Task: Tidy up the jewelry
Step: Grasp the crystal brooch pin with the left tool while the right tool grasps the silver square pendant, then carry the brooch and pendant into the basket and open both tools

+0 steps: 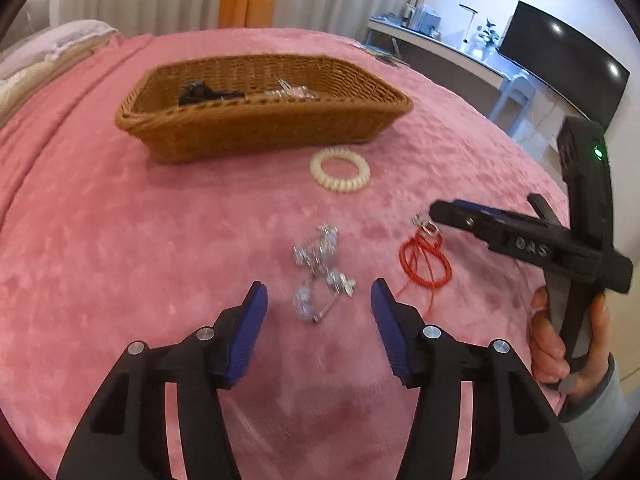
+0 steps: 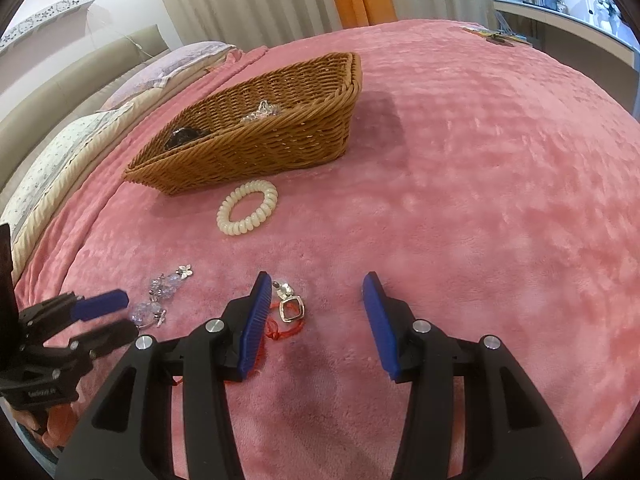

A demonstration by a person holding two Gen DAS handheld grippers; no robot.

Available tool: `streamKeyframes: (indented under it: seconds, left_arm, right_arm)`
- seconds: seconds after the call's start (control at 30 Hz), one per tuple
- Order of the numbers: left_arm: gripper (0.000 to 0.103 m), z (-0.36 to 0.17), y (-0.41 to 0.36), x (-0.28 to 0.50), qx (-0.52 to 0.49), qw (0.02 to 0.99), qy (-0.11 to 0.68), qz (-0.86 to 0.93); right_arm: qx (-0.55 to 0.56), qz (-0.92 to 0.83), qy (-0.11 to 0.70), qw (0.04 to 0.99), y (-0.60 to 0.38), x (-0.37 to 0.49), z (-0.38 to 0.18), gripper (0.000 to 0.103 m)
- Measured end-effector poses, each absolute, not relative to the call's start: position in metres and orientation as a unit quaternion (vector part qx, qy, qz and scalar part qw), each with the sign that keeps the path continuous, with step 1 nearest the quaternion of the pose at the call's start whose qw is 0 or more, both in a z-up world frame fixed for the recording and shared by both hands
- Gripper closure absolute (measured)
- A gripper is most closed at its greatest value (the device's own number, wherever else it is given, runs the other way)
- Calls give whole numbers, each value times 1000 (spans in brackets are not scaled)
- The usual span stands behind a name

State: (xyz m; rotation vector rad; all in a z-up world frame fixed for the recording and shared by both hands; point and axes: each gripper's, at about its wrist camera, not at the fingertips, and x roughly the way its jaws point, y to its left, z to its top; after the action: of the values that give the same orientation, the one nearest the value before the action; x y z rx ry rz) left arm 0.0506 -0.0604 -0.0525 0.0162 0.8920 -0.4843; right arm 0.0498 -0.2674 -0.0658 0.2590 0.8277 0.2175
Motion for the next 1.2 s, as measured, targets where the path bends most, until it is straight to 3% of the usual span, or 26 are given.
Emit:
streamKeyframes:
  seconds: [0.33, 0.5, 0.63, 0.8, 0.9, 1.0, 1.2]
  left_arm:
    - [56, -66, -81, 67, 45, 881, 425, -203]
    - [75, -66, -70, 67, 23, 886, 420, -196]
    - [82, -67, -63, 69, 3, 886, 419, -200]
    - [82, -67, -62, 69, -2, 885, 418, -205]
    - [83, -66, -62, 68, 2, 886, 416, -206]
    - [92, -66, -63, 66, 3, 887, 412, -210]
    - [96, -62, -62, 64, -3, 889, 405, -215]
  right_arm:
    - [103, 84, 395, 909, -281, 53, -38, 59]
    - [90, 111, 415, 898, -268, 59, -43, 59]
    - [41, 127, 423, 896, -236, 58, -52, 75]
    - [-14, 111, 429, 896, -216, 61, -62, 80]
    - [-17, 101, 439, 893, -217, 65, -69, 94]
    - [-1, 98, 426, 900, -224, 61, -64, 94]
    - [45, 113, 412, 903, -239, 59, -54, 94]
